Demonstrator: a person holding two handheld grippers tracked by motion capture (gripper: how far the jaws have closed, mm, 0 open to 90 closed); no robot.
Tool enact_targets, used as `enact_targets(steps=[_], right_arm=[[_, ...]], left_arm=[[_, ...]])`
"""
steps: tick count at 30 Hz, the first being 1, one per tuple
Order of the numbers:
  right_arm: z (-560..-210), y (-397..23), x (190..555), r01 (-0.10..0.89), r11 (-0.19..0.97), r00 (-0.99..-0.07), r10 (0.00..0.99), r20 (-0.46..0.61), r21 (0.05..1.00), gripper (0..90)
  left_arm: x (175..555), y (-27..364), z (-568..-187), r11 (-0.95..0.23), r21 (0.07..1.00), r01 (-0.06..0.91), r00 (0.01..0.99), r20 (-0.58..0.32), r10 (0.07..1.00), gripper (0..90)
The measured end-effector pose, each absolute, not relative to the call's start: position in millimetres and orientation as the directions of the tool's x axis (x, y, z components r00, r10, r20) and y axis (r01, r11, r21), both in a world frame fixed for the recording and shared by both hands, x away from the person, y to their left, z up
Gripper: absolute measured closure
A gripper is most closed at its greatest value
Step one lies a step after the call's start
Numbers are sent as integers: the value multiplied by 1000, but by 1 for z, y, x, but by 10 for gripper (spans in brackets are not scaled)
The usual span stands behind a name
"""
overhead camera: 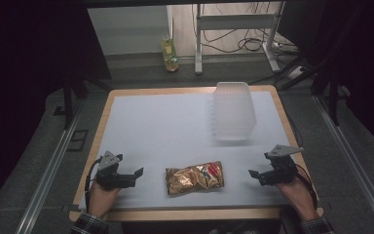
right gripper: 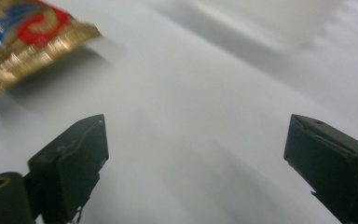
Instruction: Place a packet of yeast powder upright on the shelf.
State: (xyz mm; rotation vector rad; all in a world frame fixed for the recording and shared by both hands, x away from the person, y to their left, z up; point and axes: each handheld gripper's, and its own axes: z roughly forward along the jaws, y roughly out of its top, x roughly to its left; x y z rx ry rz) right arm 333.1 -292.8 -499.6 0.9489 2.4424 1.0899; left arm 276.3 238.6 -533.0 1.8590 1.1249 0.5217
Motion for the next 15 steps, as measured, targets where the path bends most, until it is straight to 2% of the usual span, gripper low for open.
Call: enact_targets(steps=[4, 7, 15], right_arm=[[-499, -285, 331, 394, 508, -758, 651, -42, 766, 40], [-500, -286, 331, 397, 499, -754, 656, -36, 770, 22], [-502, -286, 333, 411, 506, -754, 657, -30, 758, 17]], left_arm=[[279, 236, -534, -226, 825, 518, 516, -91, 851, 0], [280, 237, -534, -221, 820, 528, 528, -114, 841, 0], [281, 234, -534, -252, 808, 533, 539, -95, 837, 9]])
